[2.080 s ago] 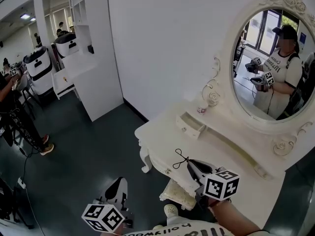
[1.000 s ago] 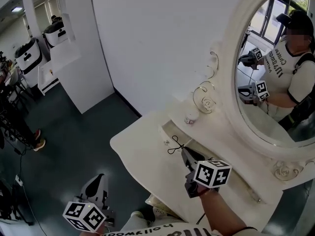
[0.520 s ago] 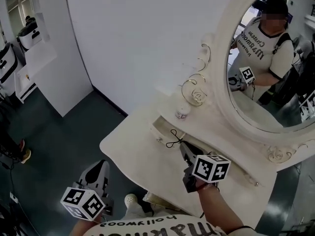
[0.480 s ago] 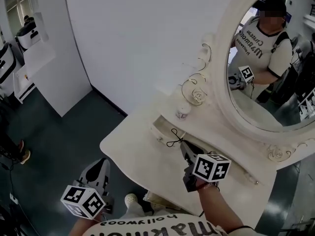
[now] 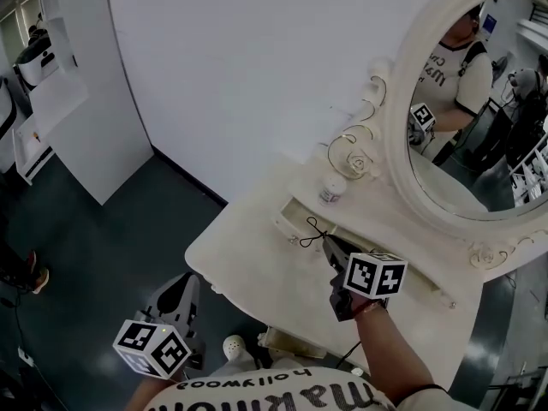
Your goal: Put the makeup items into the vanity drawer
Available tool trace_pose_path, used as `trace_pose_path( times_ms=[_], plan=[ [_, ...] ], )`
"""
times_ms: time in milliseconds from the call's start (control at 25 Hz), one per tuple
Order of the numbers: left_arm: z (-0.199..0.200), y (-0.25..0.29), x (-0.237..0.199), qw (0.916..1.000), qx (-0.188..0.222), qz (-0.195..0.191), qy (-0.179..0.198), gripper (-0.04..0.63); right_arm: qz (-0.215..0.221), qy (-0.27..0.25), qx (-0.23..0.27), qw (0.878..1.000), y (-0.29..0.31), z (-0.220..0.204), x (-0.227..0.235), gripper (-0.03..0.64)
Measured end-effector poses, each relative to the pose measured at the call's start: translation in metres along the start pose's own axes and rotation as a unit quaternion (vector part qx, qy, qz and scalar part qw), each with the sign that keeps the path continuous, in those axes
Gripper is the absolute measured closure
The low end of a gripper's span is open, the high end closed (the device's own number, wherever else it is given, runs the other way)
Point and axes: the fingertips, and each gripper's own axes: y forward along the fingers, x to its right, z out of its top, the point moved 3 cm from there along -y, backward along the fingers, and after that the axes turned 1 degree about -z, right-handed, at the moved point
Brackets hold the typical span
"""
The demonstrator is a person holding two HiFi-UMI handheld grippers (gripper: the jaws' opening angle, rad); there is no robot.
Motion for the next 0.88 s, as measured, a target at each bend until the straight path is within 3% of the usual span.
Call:
trace_pose_path(
  times_ms=[200, 880],
  plan=[
    [0.0, -0.004, -0.009, 0.9999, 0.009, 0.004, -0.014, 0.588, -0.03, -0.031, -0.013, 0.999, 0.01, 0.005, 0.0, 0.58],
    [0.009, -0.016, -0.011, 0.9989, 0.037, 0.022, -0.02, 0.588, -0.03, -0.022, -0.033, 0.999, 0.028, 0.016, 0.003, 0.579]
  ],
)
